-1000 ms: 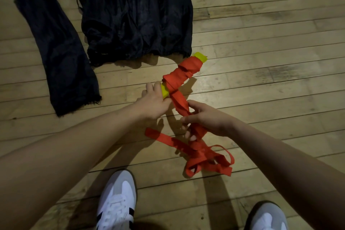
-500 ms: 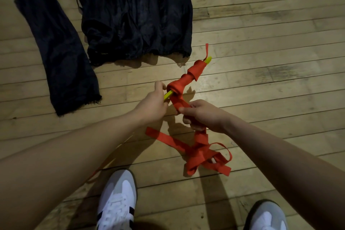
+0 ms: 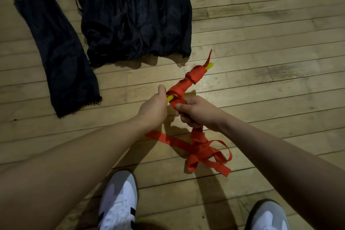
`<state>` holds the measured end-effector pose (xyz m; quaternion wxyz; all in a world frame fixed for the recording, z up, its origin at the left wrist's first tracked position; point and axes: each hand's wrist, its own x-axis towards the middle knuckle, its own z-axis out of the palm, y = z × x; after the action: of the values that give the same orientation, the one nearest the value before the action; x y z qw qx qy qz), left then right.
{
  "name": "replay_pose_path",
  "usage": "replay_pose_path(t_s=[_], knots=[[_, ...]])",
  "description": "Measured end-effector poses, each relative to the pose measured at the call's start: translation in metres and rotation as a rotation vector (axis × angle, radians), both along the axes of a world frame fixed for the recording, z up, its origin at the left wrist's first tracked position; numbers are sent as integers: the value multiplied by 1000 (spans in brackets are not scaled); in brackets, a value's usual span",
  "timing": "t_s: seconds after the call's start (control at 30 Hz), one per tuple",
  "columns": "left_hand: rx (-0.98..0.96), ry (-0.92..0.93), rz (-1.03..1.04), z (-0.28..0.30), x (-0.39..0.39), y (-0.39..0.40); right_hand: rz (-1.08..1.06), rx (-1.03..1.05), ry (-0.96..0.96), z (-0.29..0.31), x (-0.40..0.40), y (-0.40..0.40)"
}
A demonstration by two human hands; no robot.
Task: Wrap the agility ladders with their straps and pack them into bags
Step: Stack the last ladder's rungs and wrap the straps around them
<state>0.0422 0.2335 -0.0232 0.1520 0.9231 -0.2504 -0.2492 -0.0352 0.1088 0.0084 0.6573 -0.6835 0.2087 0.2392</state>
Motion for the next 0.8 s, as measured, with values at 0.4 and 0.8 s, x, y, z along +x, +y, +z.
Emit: replay_pose_path(t_s=[0.4, 0.8], knots=[[-18, 14, -253, 18, 37, 8, -52, 11, -11, -8, -4, -16], [-131, 41, 21, 17, 30, 3, 145, -40, 28, -10, -6, -8]])
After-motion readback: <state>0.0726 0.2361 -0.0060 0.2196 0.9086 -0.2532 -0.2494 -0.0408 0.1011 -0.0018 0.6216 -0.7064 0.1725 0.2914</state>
